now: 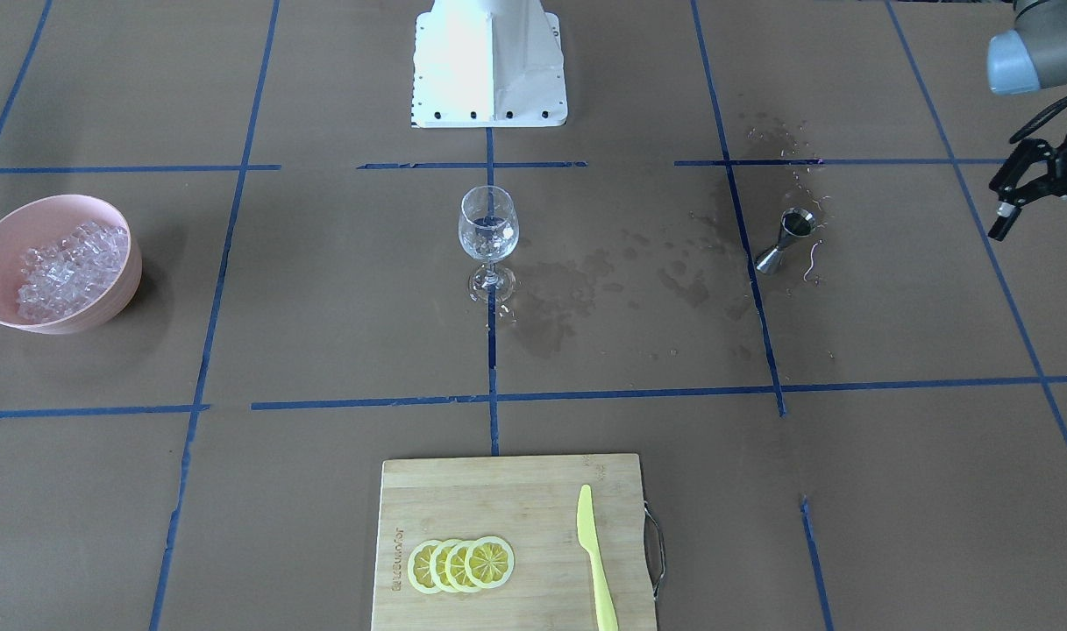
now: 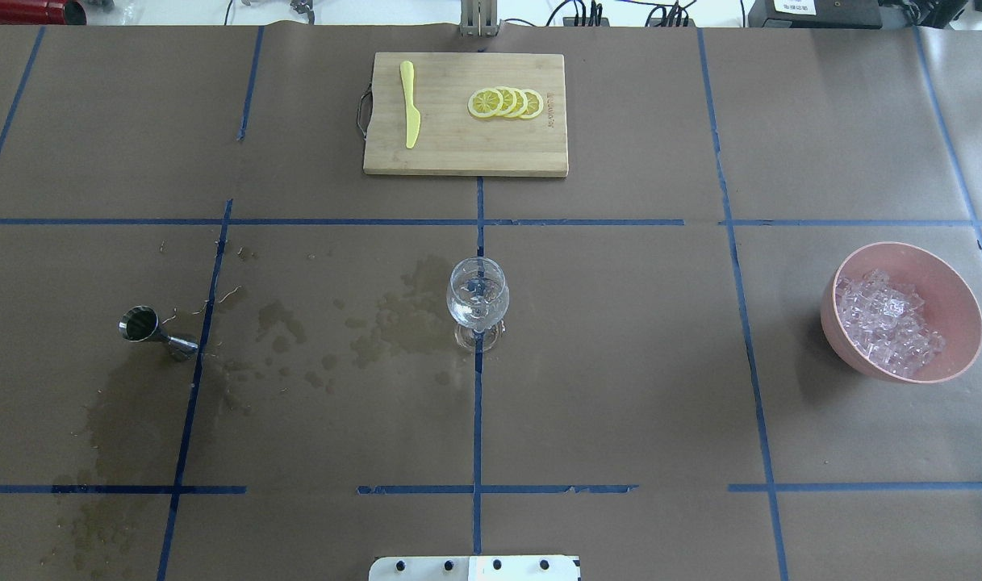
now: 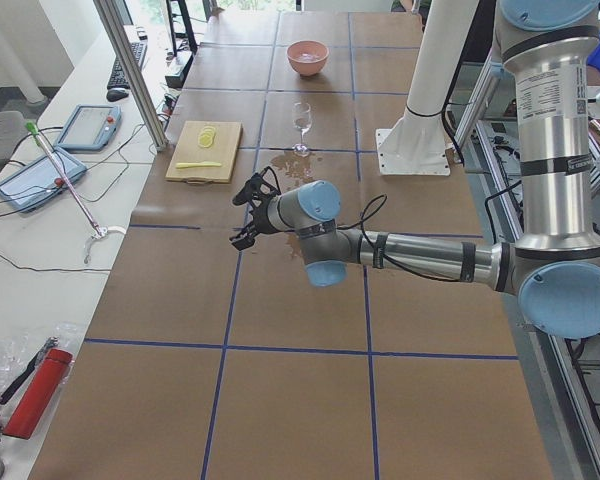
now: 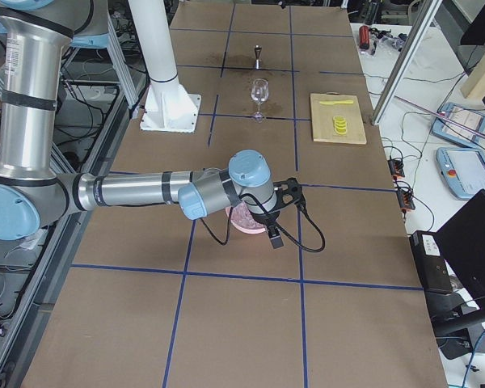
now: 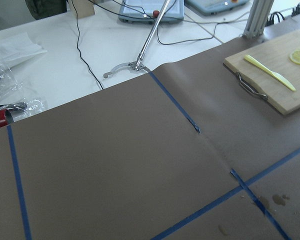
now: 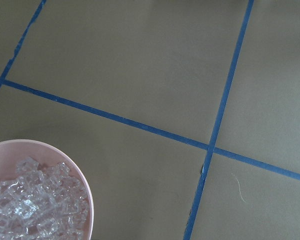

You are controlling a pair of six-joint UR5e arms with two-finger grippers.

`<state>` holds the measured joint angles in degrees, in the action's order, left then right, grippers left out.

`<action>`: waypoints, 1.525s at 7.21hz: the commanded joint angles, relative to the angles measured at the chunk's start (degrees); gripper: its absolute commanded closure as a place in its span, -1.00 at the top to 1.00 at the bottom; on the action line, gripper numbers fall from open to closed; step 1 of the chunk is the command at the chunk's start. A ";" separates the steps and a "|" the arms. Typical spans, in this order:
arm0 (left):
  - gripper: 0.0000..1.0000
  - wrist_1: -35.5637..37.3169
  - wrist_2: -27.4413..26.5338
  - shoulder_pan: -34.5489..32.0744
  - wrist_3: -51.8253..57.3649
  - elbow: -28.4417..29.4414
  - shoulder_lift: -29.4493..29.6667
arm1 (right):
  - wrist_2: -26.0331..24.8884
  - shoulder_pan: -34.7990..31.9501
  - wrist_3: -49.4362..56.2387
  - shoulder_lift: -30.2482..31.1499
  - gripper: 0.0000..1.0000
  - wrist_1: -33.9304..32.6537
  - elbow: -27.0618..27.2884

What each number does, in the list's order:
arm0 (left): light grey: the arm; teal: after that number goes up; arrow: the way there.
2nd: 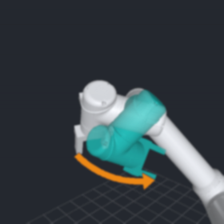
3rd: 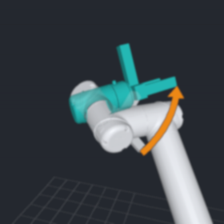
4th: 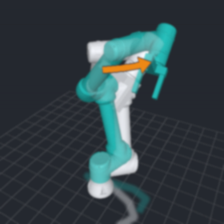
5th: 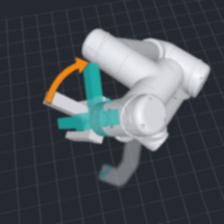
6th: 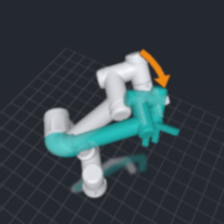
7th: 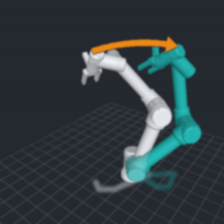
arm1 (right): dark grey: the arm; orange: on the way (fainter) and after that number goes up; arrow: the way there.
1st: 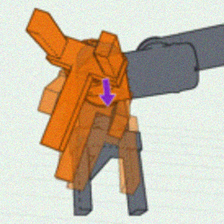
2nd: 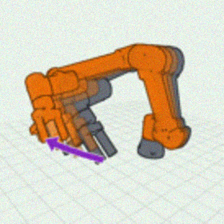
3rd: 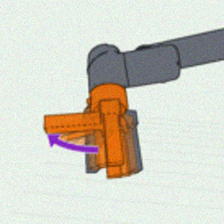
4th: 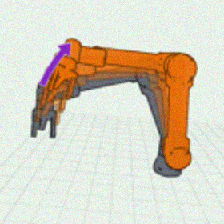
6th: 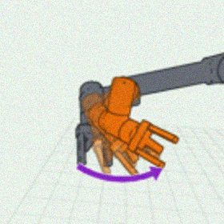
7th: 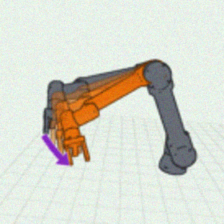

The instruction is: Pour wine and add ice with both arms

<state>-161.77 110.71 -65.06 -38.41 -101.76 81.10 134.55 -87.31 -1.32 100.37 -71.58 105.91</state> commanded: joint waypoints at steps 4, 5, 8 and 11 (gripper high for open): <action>1.00 -2.67 -53.15 39.42 -15.89 -3.70 -2.18 | -0.08 0.03 0.00 0.00 1.00 -0.05 0.00; 1.00 -2.67 -62.28 45.48 -16.34 -3.70 -2.26 | -0.08 0.03 0.00 0.00 1.00 -0.05 0.00; 1.00 -2.84 -73.16 52.21 -16.60 -1.26 -2.26 | -0.08 0.03 0.00 0.18 1.00 -0.05 -0.09; 1.00 -2.85 -75.64 54.85 -19.24 1.04 -2.18 | -0.08 0.03 0.09 0.18 1.00 -0.05 -0.09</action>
<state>-164.61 36.04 -11.33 -57.18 -101.29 78.89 134.47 -87.28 -1.24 100.54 -71.60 105.82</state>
